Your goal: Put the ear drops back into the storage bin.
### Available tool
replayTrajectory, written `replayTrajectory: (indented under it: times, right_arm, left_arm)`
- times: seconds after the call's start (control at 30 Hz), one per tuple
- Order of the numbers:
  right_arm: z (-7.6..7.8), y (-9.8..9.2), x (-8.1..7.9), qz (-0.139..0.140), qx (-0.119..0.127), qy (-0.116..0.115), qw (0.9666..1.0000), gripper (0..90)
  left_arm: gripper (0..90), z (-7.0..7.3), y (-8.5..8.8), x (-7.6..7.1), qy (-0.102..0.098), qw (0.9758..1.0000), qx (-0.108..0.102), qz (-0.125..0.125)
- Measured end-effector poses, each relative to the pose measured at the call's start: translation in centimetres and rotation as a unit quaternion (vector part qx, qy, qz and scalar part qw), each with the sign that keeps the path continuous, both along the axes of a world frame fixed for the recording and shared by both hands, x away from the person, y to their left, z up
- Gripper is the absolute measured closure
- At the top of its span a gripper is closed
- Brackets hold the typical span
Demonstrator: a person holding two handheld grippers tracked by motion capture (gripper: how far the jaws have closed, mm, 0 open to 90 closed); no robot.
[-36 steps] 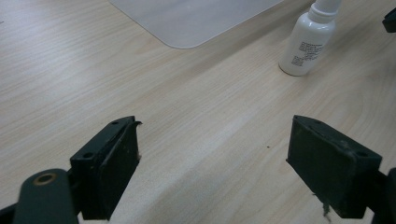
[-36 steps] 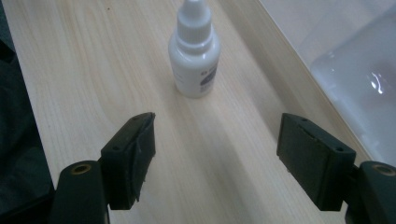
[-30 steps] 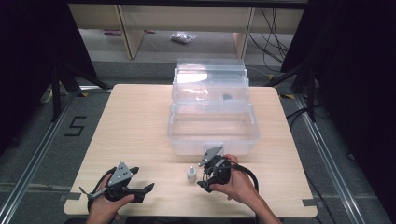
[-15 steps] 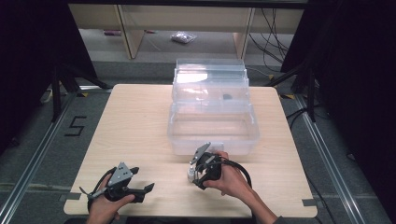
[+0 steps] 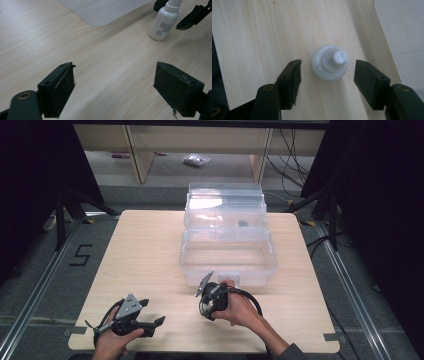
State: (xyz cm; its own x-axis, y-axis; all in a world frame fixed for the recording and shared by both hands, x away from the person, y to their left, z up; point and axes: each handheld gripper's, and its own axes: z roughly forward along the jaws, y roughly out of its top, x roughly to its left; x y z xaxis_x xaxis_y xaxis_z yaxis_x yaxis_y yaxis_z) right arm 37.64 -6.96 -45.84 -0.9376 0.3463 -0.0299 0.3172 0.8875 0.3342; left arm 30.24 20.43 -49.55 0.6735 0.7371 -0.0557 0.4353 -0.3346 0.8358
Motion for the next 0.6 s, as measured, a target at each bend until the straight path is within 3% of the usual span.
replayTrajectory:
  times: [0.03, 0.07, 0.2, 0.23, 0.27, 0.3, 0.4, 0.43, 0.47, 0.5, 0.53, 0.6]
  right_arm:
    - [-0.2, 0.2, 0.3, 0.023, 0.004, -0.006, 0.9997, 40.5]
    - [-0.1, 0.3, 0.1, 0.004, -0.006, 0.001, 1.0, 40.9]
    - [-0.4, 0.9, 0.4, 0.023, -0.011, 0.001, 0.9997, 44.0]
    - [-0.4, 0.9, 0.5, 0.026, -0.028, -0.011, 0.9992, 45.0]
    - [-0.5, 1.0, 0.5, 0.024, -0.029, -0.011, 0.9992, 45.6]
    - [-0.7, 1.0, 0.9, 0.049, -0.025, -0.02, 0.9983, 46.7]
    - [-0.6, 1.3, 0.6, 0.029, -0.036, -0.012, 0.9989, 48.5]
    - [-0.7, 1.4, 0.6, 0.033, -0.038, -0.011, 0.9987, 49.2]
    - [-0.8, 1.4, 0.9, 0.054, -0.035, -0.017, 0.9978, 49.3]
    - [-0.8, 1.5, 0.8, 0.038, -0.041, -0.013, 0.9983, 50.4]
    - [-0.9, 1.5, 0.9, 0.05, -0.043, -0.018, 0.9977, 51.2]
    - [-1.0, 1.6, 0.9, 0.042, -0.046, -0.013, 0.998, 52.2]
  left_arm:
    - [16.0, 0.0, 0.0, 0.0, -0.001, 1.0, -0.001, -0.001]
    - [16.0, 0.0, 0.0, 0.0, 0.0, 1.0, 0.0, 0.0]
    - [16.0, 0.0, 0.0, 0.0, 0.0, 1.0, 0.0, 0.0]
    - [16.0, 0.0, 0.0, 0.0, 0.0, 1.0, 0.0, 0.0]
    - [16.0, 0.0, 0.0, 0.0, 0.0, 1.0, 0.0, 0.0]
    - [16.0, 0.0, 0.0, 0.0, 0.0, 1.0, 0.0, 0.0]
    - [16.0, 0.0, 0.0, 0.0, 0.0, 1.0, -0.002, -0.003]
    - [16.0, 0.0, 0.0, 0.0, -0.001, 1.0, 0.0, -0.001]
    - [16.0, 0.0, 0.0, 0.0, -0.001, 1.0, 0.0, -0.001]
    - [16.0, 0.0, 0.0, 0.0, -0.001, 1.0, 0.001, -0.001]
    - [16.0, 0.0, 0.0, 0.0, -0.001, 1.0, 0.0, -0.001]
    - [16.0, 0.0, 0.0, 0.0, 0.0, 1.0, 0.001, -0.001]
